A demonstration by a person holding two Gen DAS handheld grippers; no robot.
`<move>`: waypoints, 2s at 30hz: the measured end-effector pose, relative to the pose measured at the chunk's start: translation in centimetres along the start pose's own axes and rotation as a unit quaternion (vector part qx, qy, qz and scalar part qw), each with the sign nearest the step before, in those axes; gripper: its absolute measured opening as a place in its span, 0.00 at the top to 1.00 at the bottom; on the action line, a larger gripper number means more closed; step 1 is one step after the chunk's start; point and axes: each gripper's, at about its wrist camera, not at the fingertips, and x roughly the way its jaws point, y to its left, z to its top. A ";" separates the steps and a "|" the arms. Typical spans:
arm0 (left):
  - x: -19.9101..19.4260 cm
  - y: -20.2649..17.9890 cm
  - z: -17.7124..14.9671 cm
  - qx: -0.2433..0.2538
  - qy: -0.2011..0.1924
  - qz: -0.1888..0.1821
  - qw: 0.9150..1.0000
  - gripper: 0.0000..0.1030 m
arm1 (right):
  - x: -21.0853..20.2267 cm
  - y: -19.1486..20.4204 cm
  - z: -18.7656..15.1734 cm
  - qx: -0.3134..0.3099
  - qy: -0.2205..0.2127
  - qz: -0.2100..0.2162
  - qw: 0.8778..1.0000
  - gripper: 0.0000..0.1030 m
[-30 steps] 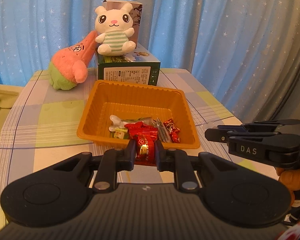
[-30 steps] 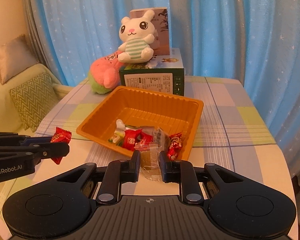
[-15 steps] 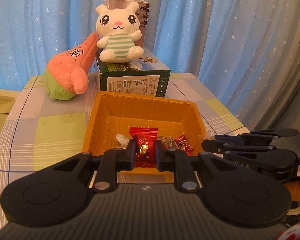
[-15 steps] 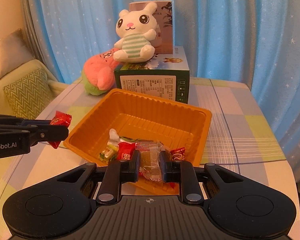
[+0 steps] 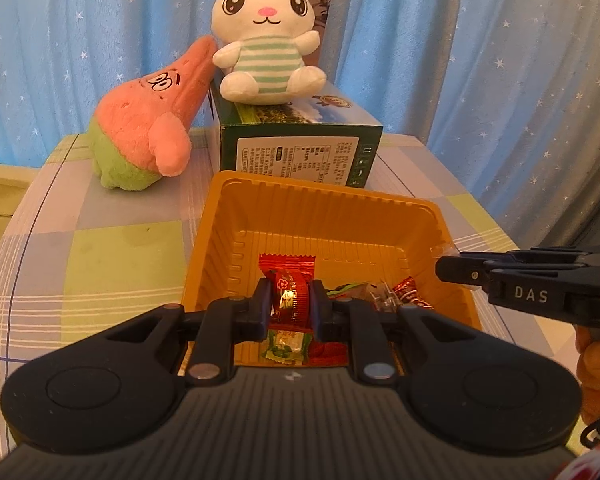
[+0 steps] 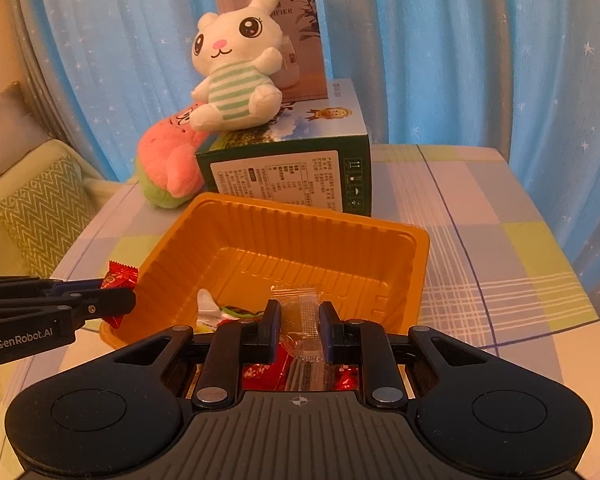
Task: Organize snacks
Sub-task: 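Open both tools to release the candies into the orange tray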
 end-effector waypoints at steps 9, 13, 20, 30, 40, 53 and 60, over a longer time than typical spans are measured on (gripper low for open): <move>1.9 0.3 0.1 0.003 0.004 0.008 1.000 0.83 | 1.2 -0.1 -0.3 0.001 0.010 -0.003 1.000 0.80; 2.4 0.4 0.2 0.003 -0.003 0.014 1.000 0.79 | 1.3 -0.1 -0.4 0.002 0.011 -0.002 1.000 0.80; 1.9 1.1 -0.2 0.002 -0.003 0.021 1.000 0.69 | 1.1 -0.3 -0.5 0.008 0.010 -0.003 1.000 0.80; 0.9 0.6 -0.9 0.029 0.004 0.031 0.999 0.68 | 0.6 0.3 0.0 0.014 0.007 0.006 1.000 0.80; 0.5 0.1 -0.7 0.038 0.000 0.029 0.999 0.68 | 0.6 0.8 0.4 0.013 0.006 0.007 1.000 0.80; 0.8 0.6 -0.9 0.034 0.001 0.028 0.999 0.68 | 1.2 0.9 0.3 0.011 0.008 0.007 1.000 0.80; 0.9 0.6 -0.9 0.032 0.000 0.025 0.999 0.68 | 1.5 0.8 0.2 0.013 0.010 0.005 1.000 0.80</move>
